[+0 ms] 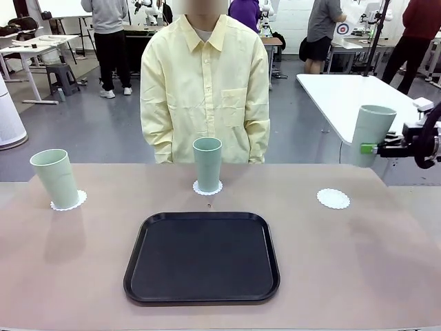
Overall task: Place coasters on the table and set cups on them.
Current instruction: Take one Reusable plastic cup from the Flat Tray and place it on a coaster set by the human.
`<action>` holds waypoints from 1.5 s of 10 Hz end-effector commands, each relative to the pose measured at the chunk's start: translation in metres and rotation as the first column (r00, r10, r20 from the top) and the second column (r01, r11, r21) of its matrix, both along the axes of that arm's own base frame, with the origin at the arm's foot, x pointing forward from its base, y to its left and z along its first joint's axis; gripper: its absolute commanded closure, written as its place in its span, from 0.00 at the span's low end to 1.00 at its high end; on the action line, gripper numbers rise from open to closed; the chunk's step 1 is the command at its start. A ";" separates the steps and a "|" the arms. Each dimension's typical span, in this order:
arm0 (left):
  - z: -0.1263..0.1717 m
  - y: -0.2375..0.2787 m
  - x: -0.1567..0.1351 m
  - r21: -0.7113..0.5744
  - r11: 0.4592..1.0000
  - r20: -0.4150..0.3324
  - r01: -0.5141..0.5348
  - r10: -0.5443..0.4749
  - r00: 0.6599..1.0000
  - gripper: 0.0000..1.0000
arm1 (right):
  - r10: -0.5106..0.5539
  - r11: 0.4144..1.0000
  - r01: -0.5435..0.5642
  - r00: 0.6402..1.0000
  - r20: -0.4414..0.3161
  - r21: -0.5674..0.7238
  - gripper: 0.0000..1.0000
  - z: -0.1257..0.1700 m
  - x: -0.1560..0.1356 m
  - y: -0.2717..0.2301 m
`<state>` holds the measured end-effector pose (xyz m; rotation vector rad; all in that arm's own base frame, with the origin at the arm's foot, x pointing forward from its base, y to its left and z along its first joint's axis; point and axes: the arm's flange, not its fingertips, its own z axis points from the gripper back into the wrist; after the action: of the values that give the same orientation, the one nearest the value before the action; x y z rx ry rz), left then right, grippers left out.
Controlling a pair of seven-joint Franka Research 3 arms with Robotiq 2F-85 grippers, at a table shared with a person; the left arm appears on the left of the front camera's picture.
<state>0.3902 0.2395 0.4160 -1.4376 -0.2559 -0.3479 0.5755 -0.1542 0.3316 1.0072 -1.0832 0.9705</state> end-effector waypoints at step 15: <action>0.002 0.001 -0.001 -0.005 1.000 0.000 0.003 -0.003 1.000 0.00 | 0.294 0.956 -0.293 0.952 0.089 -0.025 0.18 -0.078 0.000 0.049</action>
<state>0.3902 0.2394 0.4160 -1.4377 -0.2558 -0.3481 0.5745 -0.1012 0.2574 1.1002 -1.0003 1.2145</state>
